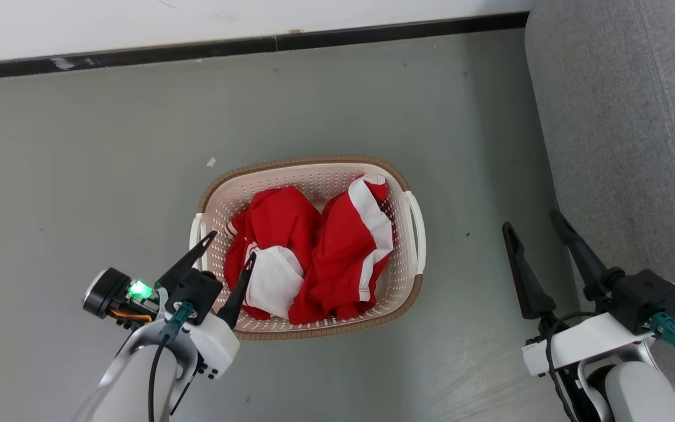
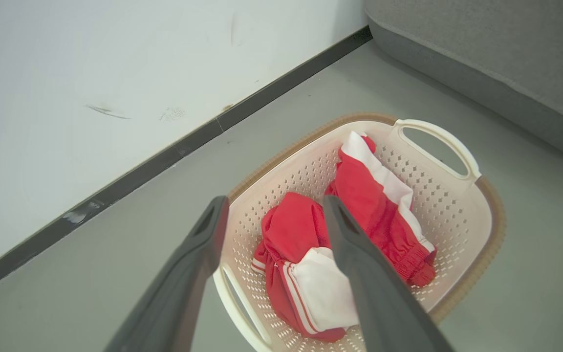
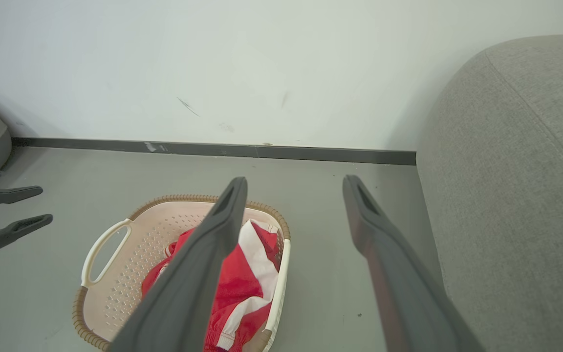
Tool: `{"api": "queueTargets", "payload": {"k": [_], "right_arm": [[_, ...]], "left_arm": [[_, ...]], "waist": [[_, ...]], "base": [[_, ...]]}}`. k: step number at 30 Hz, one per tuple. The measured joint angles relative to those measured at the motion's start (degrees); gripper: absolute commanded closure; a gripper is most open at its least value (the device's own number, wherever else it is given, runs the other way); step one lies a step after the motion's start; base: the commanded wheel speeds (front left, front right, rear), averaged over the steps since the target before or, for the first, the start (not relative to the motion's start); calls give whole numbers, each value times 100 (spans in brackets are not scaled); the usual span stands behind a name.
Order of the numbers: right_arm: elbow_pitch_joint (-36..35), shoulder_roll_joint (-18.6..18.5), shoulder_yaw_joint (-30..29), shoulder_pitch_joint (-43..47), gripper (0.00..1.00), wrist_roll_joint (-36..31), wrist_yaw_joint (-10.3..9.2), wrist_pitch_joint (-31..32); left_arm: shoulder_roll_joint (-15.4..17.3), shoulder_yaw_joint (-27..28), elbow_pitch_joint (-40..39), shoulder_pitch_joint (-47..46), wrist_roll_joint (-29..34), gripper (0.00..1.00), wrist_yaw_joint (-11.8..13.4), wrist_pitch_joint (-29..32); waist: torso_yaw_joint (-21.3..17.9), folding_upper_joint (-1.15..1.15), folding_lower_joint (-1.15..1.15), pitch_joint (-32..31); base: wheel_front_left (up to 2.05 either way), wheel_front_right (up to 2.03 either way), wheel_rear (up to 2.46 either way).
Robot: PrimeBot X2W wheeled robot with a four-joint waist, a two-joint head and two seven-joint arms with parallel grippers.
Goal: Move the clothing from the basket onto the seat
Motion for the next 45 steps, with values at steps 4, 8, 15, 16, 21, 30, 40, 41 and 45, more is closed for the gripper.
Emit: {"api": "queueTargets", "payload": {"k": [4, 8, 15, 16, 21, 30, 40, 41, 45], "right_arm": [[-107, 0, 12, -104, 0, 10, 0, 0], [-167, -1, 16, -236, 0, 43, 0, -1], [-308, -1, 23, -498, 0, 127, 0, -2], [-325, -1, 24, -537, 0, 127, 0, -2], [-388, -2, 41, -738, 0, 141, 0, -9], [-466, -2, 131, -983, 0, 282, 0, -11], [-500, -2, 177, -1231, 0, 435, 0, -16], [-500, -2, 187, -1238, 0, 445, 0, -16], [-502, -2, 229, -1349, 0, 501, 0, -16]], "left_arm": [[-3, -7, 69, -273, 42, 0, -10, 41], [-40, -31, 140, -507, 134, 0, -48, 41], [-54, -64, 281, -833, 200, 0, -52, 41], [-56, -73, 298, -879, 214, 0, -54, 41], [-52, -98, 423, -1100, 278, 0, -56, 40], [-4, -145, 670, -1481, 385, 0, -57, 41], [80, -140, 953, -1868, 495, 0, -56, 42], [90, -132, 968, -1896, 497, 0, -56, 41], [143, -105, 1058, -2015, 521, 0, -55, 41]], "waist": [[-59, 0, 0, 218], [-123, 0, 0, 445], [-247, 0, -1, 833], [-265, 0, -1, 887], [-360, 0, 0, 1148], [-539, 0, -1, 1581], [-783, 0, 0, 2045], [-806, 0, 0, 2084], [-894, 0, 0, 2236]], "base": [[0, 0, 0], [0, 0, 0], [0, 0, 0], [0, 0, 0], [0, 0, 0], [0, 0, 0], [0, 0, 0], [0, 0, 0], [0, 0, 0]]}}
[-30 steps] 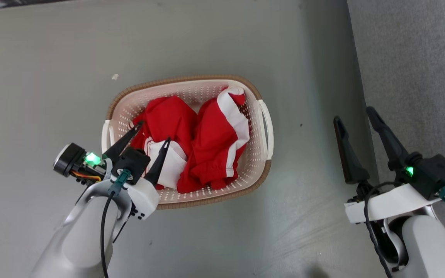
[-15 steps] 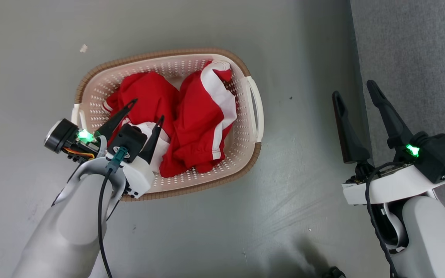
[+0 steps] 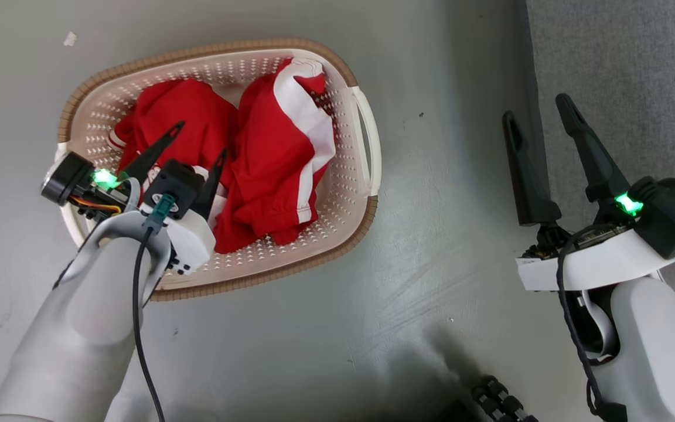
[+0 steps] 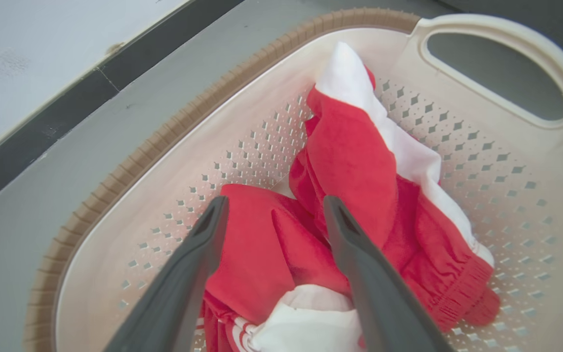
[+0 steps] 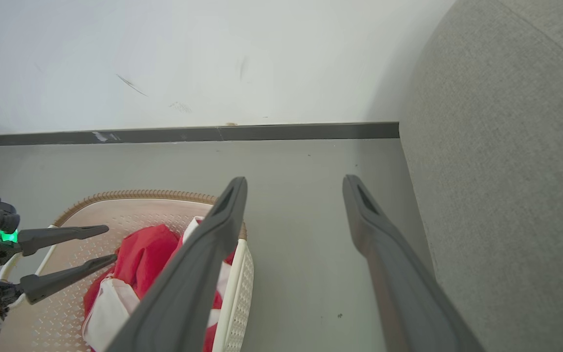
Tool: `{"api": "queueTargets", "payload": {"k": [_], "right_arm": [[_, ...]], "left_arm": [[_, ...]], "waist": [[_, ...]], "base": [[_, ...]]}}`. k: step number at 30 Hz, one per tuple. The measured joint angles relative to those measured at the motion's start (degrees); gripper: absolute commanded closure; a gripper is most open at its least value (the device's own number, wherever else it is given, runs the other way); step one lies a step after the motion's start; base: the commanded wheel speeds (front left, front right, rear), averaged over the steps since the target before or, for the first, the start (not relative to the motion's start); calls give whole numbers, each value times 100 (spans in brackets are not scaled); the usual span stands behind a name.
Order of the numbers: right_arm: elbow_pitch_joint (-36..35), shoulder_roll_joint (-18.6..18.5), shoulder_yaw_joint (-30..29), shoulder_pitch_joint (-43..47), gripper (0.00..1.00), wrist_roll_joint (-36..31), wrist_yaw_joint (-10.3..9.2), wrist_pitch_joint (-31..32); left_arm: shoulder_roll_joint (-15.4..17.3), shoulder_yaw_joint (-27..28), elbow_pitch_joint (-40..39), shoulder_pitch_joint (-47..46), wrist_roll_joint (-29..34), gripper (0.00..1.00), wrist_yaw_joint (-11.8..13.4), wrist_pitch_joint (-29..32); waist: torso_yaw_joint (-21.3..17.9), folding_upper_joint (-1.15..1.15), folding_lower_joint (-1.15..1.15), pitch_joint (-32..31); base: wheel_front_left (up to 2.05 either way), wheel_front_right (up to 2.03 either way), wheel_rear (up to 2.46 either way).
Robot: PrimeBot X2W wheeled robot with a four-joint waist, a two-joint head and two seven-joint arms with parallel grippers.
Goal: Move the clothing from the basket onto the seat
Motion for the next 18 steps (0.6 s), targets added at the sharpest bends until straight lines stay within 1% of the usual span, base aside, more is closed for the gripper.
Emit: {"api": "queueTargets", "payload": {"k": [6, 18], "right_arm": [[-3, 0, 90, -131, 0, 91, 0, 0], [-15, 0, 190, -370, 0, 176, 0, -1]], "left_arm": [[105, 20, 120, -197, 26, 0, 7, 0], [144, 69, 311, -471, 73, 0, 32, 0]], "waist": [[-126, 0, 0, 210], [-339, 0, 0, 537]], "base": [[0, 0, 0], [0, 0, 0]]}}
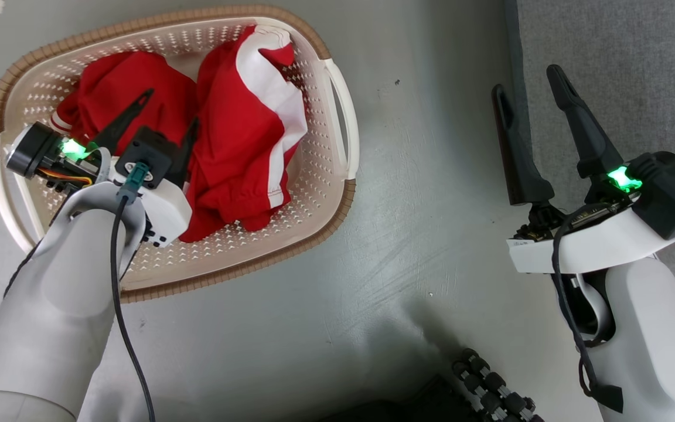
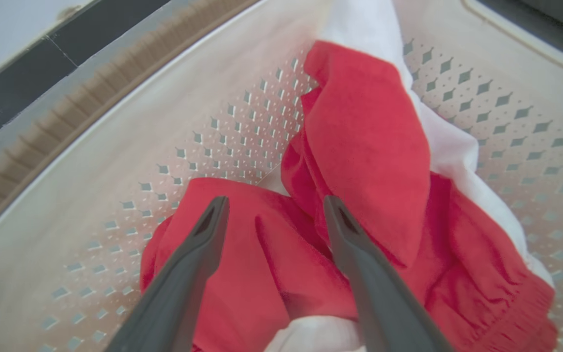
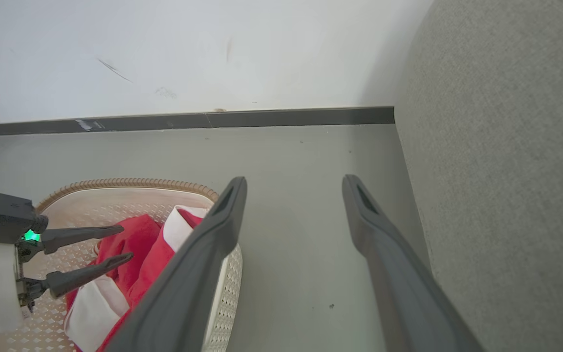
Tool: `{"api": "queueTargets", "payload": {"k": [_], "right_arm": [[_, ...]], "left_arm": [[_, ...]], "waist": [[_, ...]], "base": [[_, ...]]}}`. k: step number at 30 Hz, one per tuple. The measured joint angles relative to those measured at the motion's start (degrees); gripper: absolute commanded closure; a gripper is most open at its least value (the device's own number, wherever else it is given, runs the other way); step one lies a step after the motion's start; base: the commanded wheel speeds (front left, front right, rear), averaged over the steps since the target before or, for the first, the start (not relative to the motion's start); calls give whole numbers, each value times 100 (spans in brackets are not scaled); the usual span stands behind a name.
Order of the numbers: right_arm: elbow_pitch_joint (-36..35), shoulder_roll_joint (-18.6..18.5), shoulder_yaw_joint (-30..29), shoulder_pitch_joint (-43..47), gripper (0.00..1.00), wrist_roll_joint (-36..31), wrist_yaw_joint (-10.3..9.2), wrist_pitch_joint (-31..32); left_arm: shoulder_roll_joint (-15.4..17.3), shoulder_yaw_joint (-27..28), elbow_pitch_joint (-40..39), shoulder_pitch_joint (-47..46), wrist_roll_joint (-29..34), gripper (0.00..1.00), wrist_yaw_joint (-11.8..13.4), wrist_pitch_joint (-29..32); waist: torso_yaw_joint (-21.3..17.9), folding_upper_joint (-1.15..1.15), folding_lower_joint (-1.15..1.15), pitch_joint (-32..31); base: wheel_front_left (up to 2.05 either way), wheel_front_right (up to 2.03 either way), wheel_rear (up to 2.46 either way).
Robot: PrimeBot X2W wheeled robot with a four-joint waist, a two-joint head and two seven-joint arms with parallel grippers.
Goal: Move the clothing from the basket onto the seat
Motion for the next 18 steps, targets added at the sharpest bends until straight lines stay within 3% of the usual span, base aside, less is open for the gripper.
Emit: {"api": "queueTargets", "payload": {"k": [11, 13, 14, 15, 18], "right_arm": [[-4, 0, 87, -204, 0, 87, 0, 0], [-4, 1, 98, -241, 0, 105, 0, 0], [-1, 0, 100, -266, 0, 107, 0, 0], [0, 0, 101, -293, 0, 107, 0, 0], [1, 1, 101, -343, 0, 114, 0, 0]], "left_arm": [[153, 235, 321, -188, 0, 0, 305, 178], [156, 243, 347, -229, 0, 68, 313, 207], [155, 242, 359, -236, 0, 89, 328, 209], [149, 237, 363, -240, 0, 100, 328, 209], [134, 209, 364, -253, 1, 100, 328, 207]], "waist": [[-152, 0, 0, 250], [-168, 0, 0, 286], [-175, 0, 0, 304], [-180, 0, 0, 320], [-189, 0, 0, 363]], "base": [[0, 0, 0], [0, 0, 0], [0, 0, 0], [0, 0, 0], [0, 0, 0]]}}
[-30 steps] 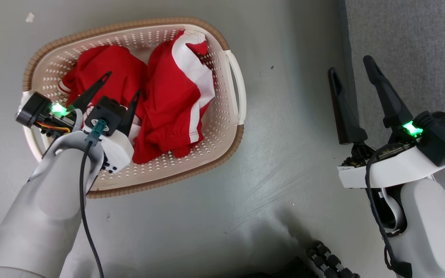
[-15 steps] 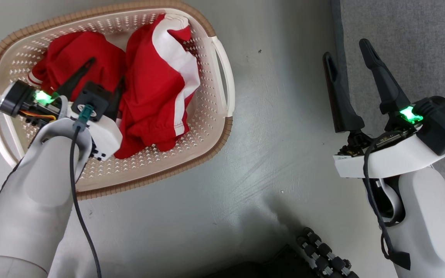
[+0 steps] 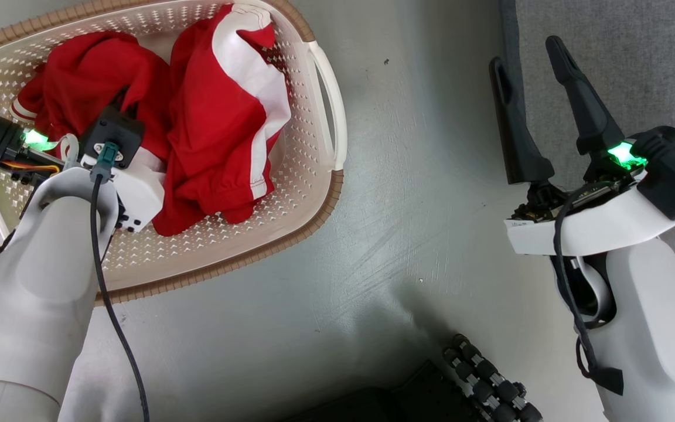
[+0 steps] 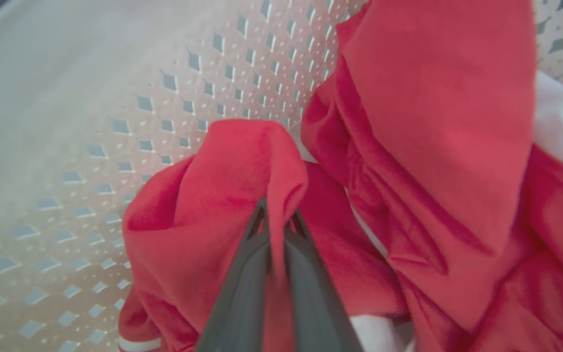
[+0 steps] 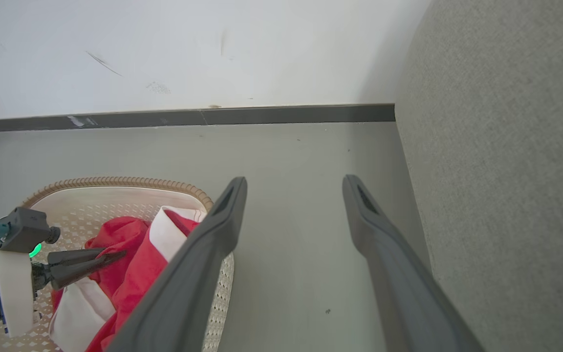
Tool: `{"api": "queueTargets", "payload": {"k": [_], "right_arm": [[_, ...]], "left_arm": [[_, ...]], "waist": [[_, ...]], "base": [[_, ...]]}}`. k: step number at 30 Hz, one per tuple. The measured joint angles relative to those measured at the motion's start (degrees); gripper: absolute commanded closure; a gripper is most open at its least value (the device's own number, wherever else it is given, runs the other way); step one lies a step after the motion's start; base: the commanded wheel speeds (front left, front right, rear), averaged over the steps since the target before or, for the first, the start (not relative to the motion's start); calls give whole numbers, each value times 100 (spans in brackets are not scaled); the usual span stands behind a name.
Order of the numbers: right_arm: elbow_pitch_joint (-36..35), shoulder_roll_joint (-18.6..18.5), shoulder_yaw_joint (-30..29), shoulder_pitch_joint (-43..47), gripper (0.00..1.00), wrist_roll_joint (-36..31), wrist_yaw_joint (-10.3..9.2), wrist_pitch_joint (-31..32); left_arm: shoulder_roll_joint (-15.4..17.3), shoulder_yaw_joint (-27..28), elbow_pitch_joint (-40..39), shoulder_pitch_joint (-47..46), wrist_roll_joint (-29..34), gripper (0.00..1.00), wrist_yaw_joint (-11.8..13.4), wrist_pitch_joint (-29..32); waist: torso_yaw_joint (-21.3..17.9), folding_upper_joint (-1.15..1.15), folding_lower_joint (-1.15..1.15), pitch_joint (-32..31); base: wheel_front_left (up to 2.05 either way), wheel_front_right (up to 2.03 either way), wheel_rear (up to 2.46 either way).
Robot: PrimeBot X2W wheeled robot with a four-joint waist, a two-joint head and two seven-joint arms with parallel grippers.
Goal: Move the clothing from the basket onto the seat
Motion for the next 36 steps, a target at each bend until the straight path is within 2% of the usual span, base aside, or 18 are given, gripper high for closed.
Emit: {"api": "queueTargets", "payload": {"k": [18, 36], "right_arm": [[186, -2, -40, -263, 0, -74, 0, -9], [447, -12, 48, -476, 0, -438, 0, -31]], "left_arm": [[-189, -253, -283, -42, 51, 100, -1, -207], [-174, -280, -1300, 385, -65, 100, -36, -268]], "waist": [[151, 0, 0, -121], [466, 0, 0, -588]], "base": [[0, 0, 0], [0, 0, 0]]}}
